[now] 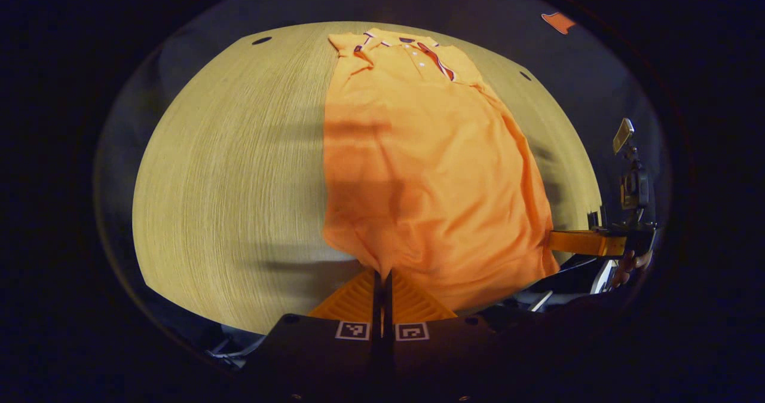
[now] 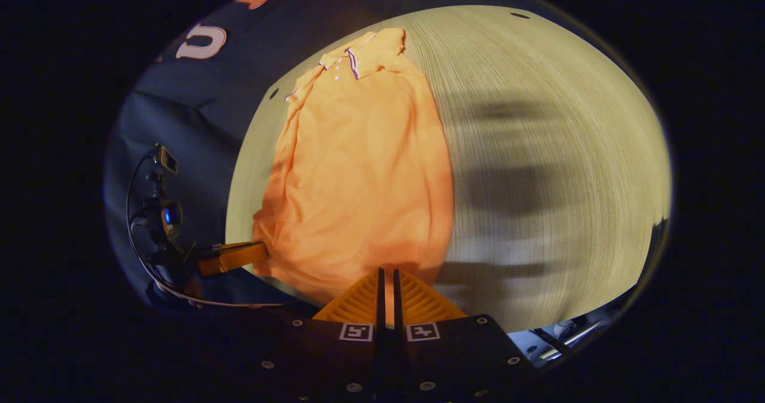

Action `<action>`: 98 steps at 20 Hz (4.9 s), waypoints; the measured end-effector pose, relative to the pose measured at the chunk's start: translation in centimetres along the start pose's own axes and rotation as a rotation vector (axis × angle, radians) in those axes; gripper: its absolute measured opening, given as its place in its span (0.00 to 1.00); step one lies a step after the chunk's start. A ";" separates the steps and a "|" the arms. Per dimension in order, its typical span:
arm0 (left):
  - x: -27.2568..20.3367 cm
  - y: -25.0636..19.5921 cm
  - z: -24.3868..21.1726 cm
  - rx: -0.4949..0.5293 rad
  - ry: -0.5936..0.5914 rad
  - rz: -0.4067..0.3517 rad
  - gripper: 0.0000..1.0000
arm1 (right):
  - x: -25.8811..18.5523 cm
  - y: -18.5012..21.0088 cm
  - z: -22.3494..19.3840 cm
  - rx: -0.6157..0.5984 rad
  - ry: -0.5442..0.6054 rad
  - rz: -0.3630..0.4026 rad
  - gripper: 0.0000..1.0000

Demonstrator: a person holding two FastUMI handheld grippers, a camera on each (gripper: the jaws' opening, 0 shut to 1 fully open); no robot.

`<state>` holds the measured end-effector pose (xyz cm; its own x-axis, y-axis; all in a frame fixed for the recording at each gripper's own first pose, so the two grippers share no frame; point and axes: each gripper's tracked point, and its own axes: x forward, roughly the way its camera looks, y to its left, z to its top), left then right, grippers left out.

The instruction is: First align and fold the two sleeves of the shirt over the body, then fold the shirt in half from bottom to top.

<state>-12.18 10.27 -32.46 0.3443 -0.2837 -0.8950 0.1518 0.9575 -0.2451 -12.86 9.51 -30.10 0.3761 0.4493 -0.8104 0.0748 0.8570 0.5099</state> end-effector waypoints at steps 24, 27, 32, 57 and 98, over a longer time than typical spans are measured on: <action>-0.4 1.0 -0.5 0.067 0.012 0.023 0.01 | 0.3 -0.8 -1.9 0.024 -0.025 -0.095 0.01; -0.9 1.0 0.9 0.070 -0.021 0.016 0.01 | 0.0 0.9 -0.1 -0.010 -0.096 -0.060 0.01; -2.5 0.5 4.1 0.082 -0.095 -0.012 0.01 | -1.6 3.1 3.9 -0.062 -0.179 -0.010 0.01; -6.7 1.3 30.2 0.168 -0.410 -0.052 0.01 | -7.4 9.1 27.6 -0.259 -0.455 -0.103 0.01; -6.3 7.8 50.8 0.235 -0.687 0.210 1.00 | -8.0 8.4 46.4 -0.367 -0.726 -0.413 0.98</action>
<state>33.85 16.90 -9.80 0.8761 -0.1382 -0.4619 0.1864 0.9806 0.0602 27.58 1.43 -5.95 0.8829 -0.0736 -0.4637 0.0804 0.9967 -0.0050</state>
